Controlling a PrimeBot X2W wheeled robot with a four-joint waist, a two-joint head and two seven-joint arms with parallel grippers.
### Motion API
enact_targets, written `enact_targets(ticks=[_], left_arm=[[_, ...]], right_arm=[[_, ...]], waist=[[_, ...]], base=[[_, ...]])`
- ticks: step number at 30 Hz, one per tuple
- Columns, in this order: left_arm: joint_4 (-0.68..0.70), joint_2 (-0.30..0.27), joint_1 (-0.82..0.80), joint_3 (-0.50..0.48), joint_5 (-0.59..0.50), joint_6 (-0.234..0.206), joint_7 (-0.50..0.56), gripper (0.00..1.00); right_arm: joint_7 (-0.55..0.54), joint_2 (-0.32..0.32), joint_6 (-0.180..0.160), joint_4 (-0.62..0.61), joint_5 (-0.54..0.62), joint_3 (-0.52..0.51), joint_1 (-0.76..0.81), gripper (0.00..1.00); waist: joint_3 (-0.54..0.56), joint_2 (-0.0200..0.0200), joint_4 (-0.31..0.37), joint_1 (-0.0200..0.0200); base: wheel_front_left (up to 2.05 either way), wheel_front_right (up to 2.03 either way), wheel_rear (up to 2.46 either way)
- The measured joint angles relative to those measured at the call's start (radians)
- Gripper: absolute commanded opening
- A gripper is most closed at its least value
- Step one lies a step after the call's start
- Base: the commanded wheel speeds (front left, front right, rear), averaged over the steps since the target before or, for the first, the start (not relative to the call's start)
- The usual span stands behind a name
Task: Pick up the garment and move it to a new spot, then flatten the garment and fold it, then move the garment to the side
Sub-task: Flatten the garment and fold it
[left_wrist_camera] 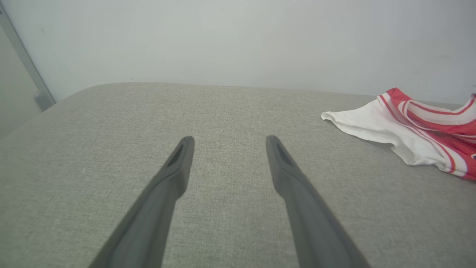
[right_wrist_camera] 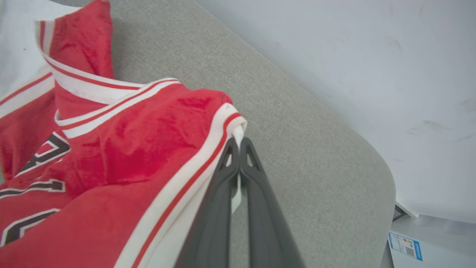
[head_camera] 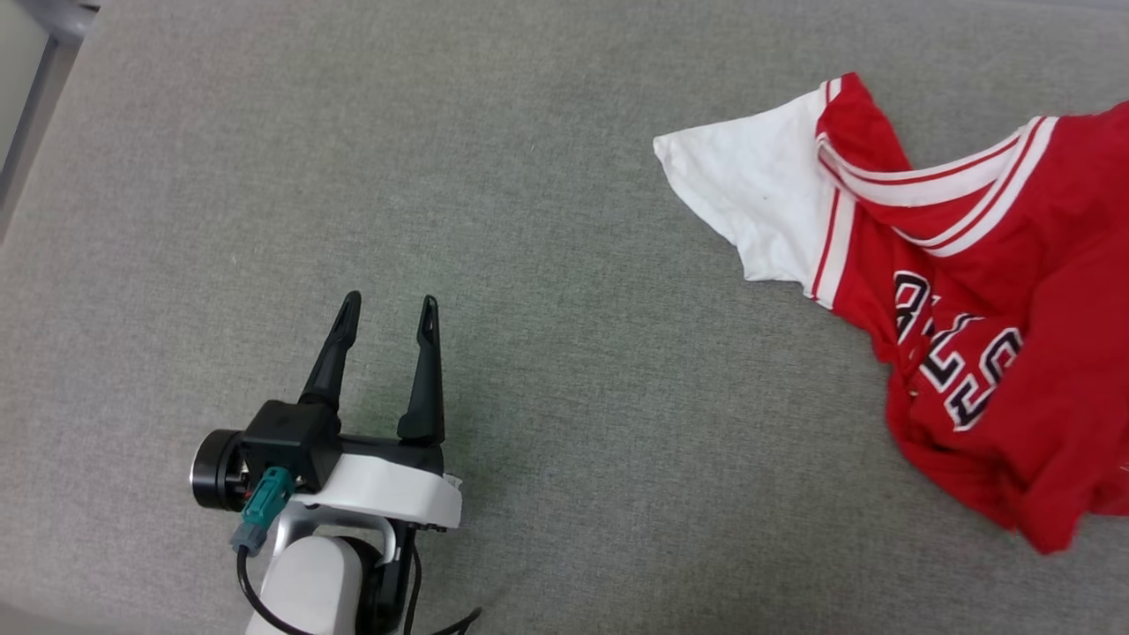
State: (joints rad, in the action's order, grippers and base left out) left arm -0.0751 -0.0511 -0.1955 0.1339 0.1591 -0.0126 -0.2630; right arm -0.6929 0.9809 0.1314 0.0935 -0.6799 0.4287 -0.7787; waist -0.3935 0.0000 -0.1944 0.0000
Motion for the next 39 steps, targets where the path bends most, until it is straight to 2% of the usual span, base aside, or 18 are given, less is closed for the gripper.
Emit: enact_targets(ticks=[4, 9, 14, 20, 21, 22, 27, 31, 35, 39], left_arm=[[0.004, 0.000, -0.020, 0.018, 0.011, -0.001, 0.000, 1.00], [0.010, 0.000, -0.042, 0.031, 0.020, -0.009, 0.000, 1.00], [0.011, 0.000, -0.056, 0.033, 0.029, -0.016, 0.000, 1.00], [-0.001, 0.000, -0.057, 0.027, 0.029, -0.022, 0.000, 1.00], [-0.002, 0.001, -0.055, 0.023, 0.028, -0.023, 0.000, 1.00], [-0.003, 0.000, -0.053, 0.018, 0.023, -0.023, 0.000, 1.00], [-0.007, 0.000, -0.021, -0.019, -0.006, -0.014, 0.000, 1.00], [-0.002, 0.000, -0.002, -0.060, -0.043, 0.004, 0.000, 1.00], [0.006, -0.001, -0.006, -0.111, -0.053, 0.031, 0.000, 1.00], [0.006, -0.013, -0.043, -0.147, -0.062, 0.059, 0.000, 1.00]], right_arm=[[-0.022, -0.037, 0.000, 0.098, 0.075, 0.039, -0.108, 0.00], [0.017, -0.123, 0.000, 0.244, 0.130, 0.109, -0.188, 0.00], [0.077, -0.208, 0.000, 0.387, 0.134, 0.178, -0.198, 0.00], [0.186, -0.236, 0.000, 0.488, 0.101, 0.221, -0.202, 0.00], [0.213, -0.239, 0.000, 0.498, 0.094, 0.224, -0.201, 0.39], [0.245, -0.242, 0.000, 0.504, 0.089, 0.226, -0.201, 1.00], [0.413, -0.260, 0.000, 0.507, 0.072, 0.216, -0.185, 1.00], [0.534, -0.293, 0.000, 0.464, 0.073, 0.178, -0.141, 1.00], [0.646, -0.329, 0.000, 0.401, 0.129, 0.113, -0.087, 1.00], [0.750, -0.401, 0.000, 0.349, 0.216, -0.002, -0.014, 1.00]], waist=[[-0.036, 0.0000, -0.022, 0.0000], [-0.078, 0.0000, -0.053, 0.0001], [-0.104, 0.0000, -0.075, 0.0001], [-0.085, 0.0000, -0.077, 0.0000], [-0.077, 0.0000, -0.075, 0.0000], [-0.069, 0.0000, -0.072, 0.0000], [-0.012, 0.0000, -0.049, 0.0000], [0.037, 0.0000, -0.016, -0.0001], [0.077, 0.0000, 0.031, -0.0001], [0.107, 0.0000, 0.075, -0.0001]], base=[[0.00, 0.00, 0.00], [0.00, 0.00, 0.00], [0.00, 0.00, 0.00], [0.00, 0.00, 0.00], [0.00, 0.00, 0.00], [0.00, 0.00, 0.00], [0.00, 0.00, 0.00], [0.00, 0.00, 0.00], [0.00, 0.00, 0.00], [0.00, 0.00, 0.00]])
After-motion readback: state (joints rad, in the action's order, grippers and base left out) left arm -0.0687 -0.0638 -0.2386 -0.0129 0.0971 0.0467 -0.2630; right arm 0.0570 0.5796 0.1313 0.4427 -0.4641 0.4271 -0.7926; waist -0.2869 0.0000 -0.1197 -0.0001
